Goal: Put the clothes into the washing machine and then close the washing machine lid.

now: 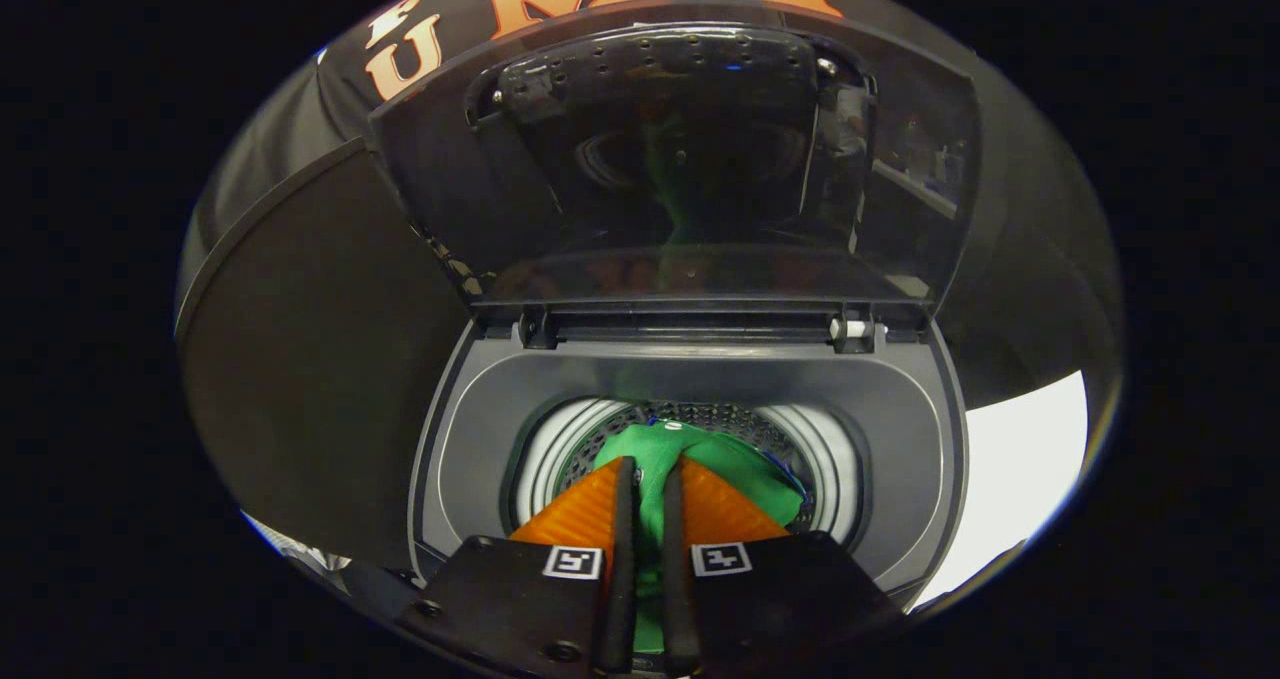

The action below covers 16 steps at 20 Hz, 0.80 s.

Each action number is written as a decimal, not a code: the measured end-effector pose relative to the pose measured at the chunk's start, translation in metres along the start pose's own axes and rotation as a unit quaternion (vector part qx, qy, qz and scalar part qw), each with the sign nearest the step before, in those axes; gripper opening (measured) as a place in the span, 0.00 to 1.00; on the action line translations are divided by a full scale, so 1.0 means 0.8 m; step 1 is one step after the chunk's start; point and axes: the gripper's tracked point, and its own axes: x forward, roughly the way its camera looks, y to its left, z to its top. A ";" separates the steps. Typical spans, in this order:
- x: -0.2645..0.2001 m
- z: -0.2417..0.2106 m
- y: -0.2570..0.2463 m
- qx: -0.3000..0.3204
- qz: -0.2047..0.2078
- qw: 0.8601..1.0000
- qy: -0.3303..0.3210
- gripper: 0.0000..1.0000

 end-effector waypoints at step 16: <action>-0.084 0.044 -0.015 -0.023 -0.001 0.999 -0.045 0.99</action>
